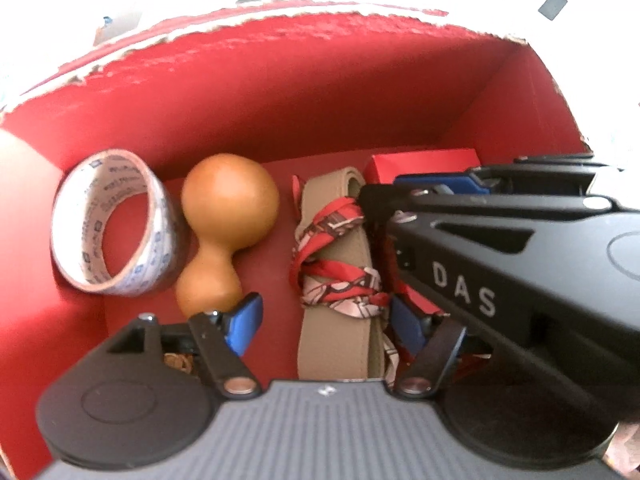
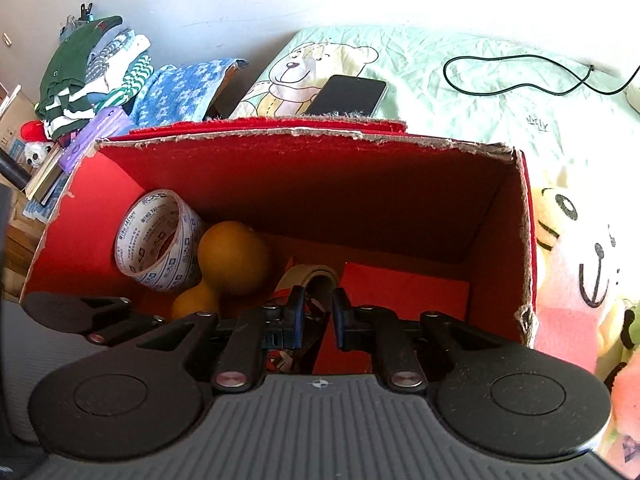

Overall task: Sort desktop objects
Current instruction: 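Raise the right gripper out of the red box and pull back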

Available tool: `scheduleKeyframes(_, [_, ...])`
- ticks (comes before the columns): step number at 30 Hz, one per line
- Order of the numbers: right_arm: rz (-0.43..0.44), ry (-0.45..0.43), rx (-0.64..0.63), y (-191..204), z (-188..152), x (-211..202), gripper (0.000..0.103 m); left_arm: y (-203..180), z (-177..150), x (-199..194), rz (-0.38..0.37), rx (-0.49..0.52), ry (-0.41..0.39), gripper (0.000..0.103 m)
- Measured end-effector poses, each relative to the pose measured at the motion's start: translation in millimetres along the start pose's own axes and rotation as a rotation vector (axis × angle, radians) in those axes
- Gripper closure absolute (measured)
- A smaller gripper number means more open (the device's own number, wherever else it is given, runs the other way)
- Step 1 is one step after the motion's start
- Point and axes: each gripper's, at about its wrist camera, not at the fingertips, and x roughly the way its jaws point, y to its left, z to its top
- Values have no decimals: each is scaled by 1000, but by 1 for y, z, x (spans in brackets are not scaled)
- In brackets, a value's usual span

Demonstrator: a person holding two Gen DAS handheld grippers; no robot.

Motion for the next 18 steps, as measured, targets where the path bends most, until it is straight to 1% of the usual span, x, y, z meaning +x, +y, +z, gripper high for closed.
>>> scheduleKeyframes(1, [1, -3, 1, -1, 0, 0, 90, 6, 6, -4, 4, -2, -5, 30])
scheduleKeyframes(5, [-5, 2, 4, -1, 2, 0, 89, -3, 4, -22, 44, 2, -51, 28])
scheduleKeyframes(8, [-47, -36, -19, 4, 1, -6, 81, -3, 3, -31, 93, 2, -84, 25])
scheduleKeyframes(11, [-55, -65, 15, 1, 1, -13, 80, 1, 2, -37, 115, -16, -103, 21])
scheduleKeyframes(12, [-53, -73, 33, 0, 0, -16, 78, 2, 2, -38, 122, -22, -108, 21])
scheduleKeyframes(14, [-55, -93, 55, 0, -1, -23, 74, 0, -16, -37, 149, -31, -122, 21])
scheduleKeyframes(15, [-63, -108, 60, 0, -2, -28, 73, 12, -26, -43, 161, -33, -128, 21])
scheduleKeyframes(16, [-74, -123, 62, 2, -4, -32, 72, 24, -26, -43, 173, -35, -135, 21])
scheduleKeyframes(17, [-87, -138, 66, 3, -5, -38, 68, 29, -29, -43, 183, -33, -143, 21])
scheduleKeyframes(18, [-98, -150, 75, 4, -7, -44, 60, 32, -1, -30, 193, -30, -151, 21])
